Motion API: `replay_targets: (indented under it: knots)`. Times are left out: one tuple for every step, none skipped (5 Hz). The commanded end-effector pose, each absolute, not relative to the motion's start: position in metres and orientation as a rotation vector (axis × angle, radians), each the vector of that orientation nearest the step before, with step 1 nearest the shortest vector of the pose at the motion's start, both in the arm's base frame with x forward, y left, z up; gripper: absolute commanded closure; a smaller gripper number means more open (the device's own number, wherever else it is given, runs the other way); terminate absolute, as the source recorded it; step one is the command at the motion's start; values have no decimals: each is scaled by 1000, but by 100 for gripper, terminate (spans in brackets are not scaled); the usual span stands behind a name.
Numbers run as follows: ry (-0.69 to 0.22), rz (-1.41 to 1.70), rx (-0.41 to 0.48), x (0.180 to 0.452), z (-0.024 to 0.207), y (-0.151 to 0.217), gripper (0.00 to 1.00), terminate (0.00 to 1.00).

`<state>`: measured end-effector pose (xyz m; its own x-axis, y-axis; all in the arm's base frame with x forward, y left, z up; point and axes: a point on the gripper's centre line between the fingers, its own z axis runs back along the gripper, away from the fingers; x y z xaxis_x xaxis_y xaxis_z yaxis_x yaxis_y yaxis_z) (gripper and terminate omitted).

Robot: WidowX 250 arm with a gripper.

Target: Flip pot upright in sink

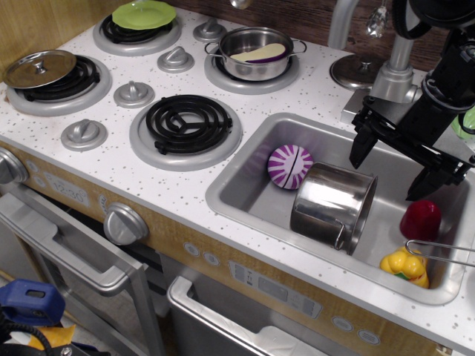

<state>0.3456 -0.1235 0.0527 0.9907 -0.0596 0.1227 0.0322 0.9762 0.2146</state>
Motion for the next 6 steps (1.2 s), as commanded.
replay_targets:
  knots:
    - [-129,-46,214,346,53,-123,0,0]
    - [-141,-89,367,349,45,-132,0,0]
    - [-152,-111,453,349,38,-134,0,0]
    - [-167,-146,546,351,31,-136,0,0]
    - [-194,-226,687,352,23,-133,0,0]
    - [-207,-260,734,355,20,-126,0,0]
